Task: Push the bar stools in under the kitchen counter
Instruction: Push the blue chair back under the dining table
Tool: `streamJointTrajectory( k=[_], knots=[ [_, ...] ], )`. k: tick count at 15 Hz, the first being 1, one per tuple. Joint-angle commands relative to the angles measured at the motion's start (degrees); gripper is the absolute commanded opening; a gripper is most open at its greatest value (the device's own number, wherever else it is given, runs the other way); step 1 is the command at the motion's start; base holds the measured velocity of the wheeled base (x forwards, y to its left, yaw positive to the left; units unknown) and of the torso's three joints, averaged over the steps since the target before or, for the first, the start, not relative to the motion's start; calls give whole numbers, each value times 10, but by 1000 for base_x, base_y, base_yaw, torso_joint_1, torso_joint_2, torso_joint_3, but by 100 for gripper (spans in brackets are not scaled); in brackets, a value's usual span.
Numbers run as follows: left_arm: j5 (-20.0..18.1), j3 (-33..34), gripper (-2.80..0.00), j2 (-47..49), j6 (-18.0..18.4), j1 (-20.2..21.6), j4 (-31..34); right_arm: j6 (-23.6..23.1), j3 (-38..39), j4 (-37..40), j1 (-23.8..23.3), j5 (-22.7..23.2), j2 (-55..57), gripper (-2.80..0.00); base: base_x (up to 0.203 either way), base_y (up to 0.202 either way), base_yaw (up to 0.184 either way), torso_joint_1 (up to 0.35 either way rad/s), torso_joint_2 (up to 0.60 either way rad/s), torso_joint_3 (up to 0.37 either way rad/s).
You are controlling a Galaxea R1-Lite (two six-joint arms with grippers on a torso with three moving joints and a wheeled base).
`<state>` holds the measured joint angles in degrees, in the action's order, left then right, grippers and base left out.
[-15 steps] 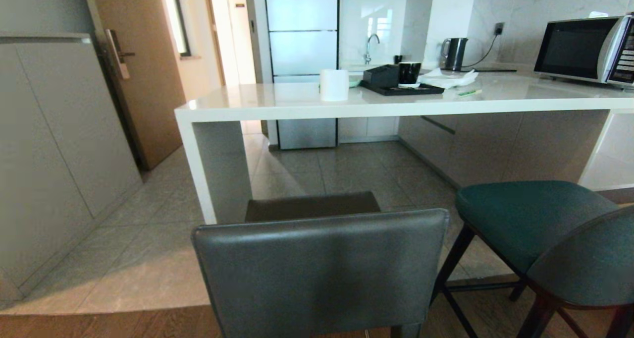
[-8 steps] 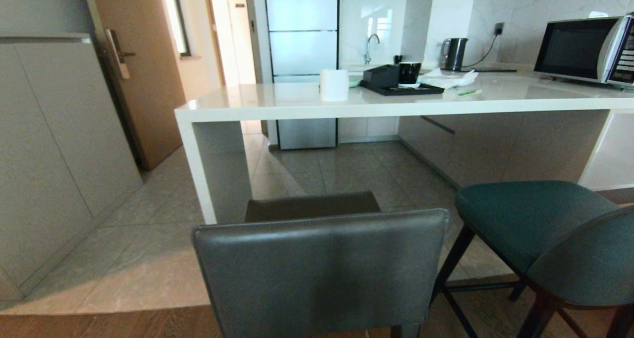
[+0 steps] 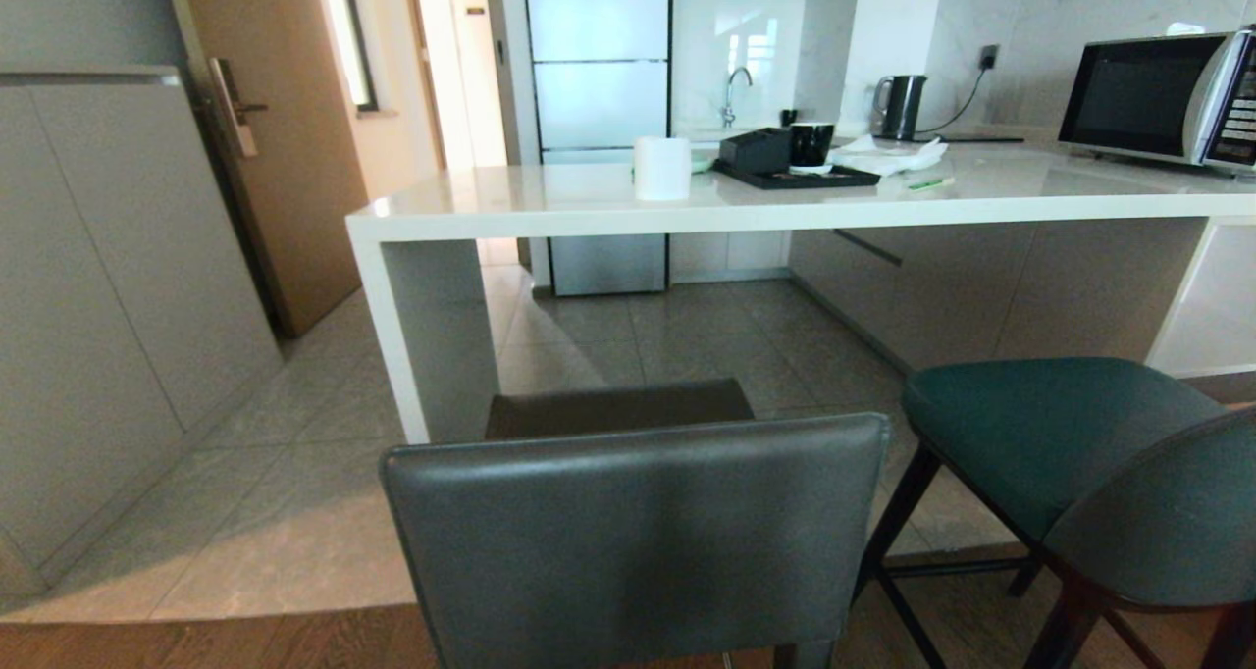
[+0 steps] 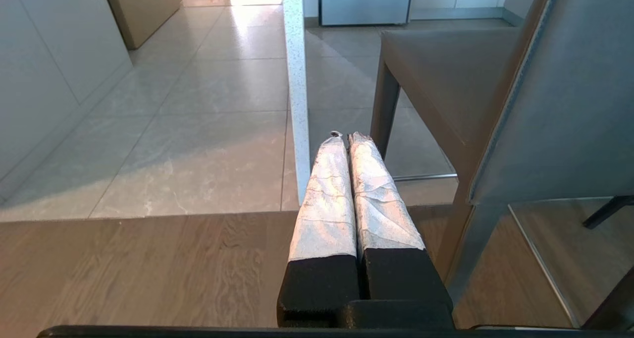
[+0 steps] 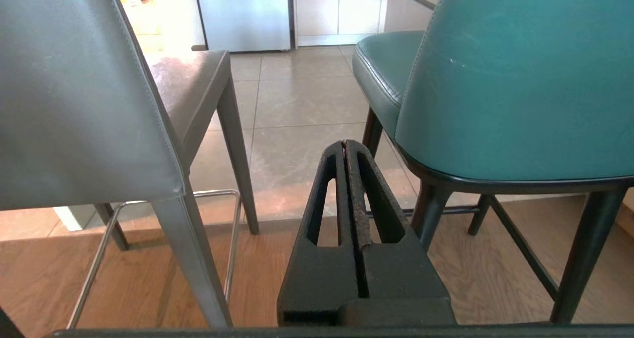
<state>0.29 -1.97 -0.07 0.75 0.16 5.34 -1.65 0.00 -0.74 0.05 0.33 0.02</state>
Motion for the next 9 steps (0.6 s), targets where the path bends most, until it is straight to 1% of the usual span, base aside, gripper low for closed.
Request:
streamJointTrajectory(
  k=[1,8,9],
  knots=[
    [1,0,-280,0,0,0,0,0,5,0,0,0,1,-280,0,0,0,0,0,0],
    [1,0,-280,0,-1,0,-1,0,5,0,0,0,1,-280,0,0,0,0,0,0],
    [1,0,-280,0,-1,0,-1,0,5,0,0,0,1,-280,-2,-86,4,1,2,-1]
  ],
)
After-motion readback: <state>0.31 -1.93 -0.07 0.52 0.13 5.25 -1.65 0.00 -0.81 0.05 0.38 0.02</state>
